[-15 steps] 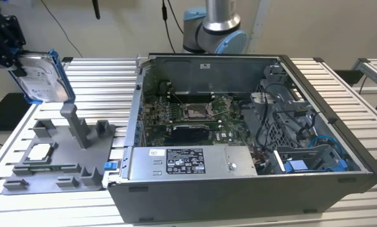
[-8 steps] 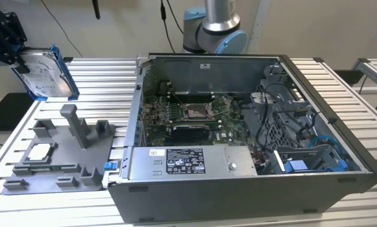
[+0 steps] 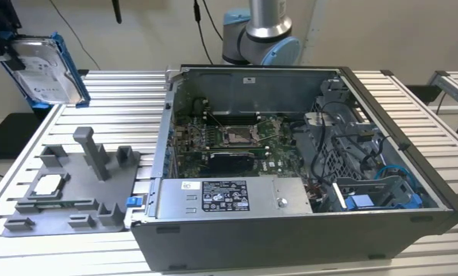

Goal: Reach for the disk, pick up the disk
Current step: 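Pick up the disk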

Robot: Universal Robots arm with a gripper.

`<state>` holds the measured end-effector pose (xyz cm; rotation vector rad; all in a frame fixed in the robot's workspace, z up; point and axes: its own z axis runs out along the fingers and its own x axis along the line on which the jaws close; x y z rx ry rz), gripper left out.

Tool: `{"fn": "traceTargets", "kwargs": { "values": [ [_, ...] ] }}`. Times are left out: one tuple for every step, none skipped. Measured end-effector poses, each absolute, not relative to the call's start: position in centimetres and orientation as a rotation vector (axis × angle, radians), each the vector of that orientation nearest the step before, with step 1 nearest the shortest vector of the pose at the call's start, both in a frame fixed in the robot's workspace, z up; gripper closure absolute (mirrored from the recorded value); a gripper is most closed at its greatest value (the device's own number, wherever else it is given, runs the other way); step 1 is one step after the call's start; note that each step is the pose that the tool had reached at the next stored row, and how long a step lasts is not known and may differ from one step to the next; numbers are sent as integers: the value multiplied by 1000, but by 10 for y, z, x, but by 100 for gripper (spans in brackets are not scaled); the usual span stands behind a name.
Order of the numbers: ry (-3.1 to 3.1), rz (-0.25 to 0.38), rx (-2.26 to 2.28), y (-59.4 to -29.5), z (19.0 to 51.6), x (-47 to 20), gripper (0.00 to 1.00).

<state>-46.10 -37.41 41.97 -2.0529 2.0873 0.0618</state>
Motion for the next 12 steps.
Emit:
{"fn": "traceTargets", "kwargs": {
  "values": [
    [2087, 62, -2053, -374, 424, -461, 100],
    [2087, 62, -2053, -374, 429, -461, 100],
    [2087, 63, -2053, -374, 433, -461, 100],
    [2087, 63, -2052, -374, 437, -461, 100],
    [2086, 64, -2052, -374, 442, -461, 100],
    [2086, 64, -2052, -374, 447, -461, 100],
    [2086, 64, -2052, -374, 451, -461, 100],
    [2086, 64, -2052, -374, 456, -461, 100],
    [2086, 64, -2052, -374, 460, -461, 100],
    [2086, 65, -2051, -374, 465, -461, 100],
    [2085, 66, -2051, -374, 469, -461, 100],
    [2084, 67, -2051, -374, 474, -461, 100]
  ]
}}
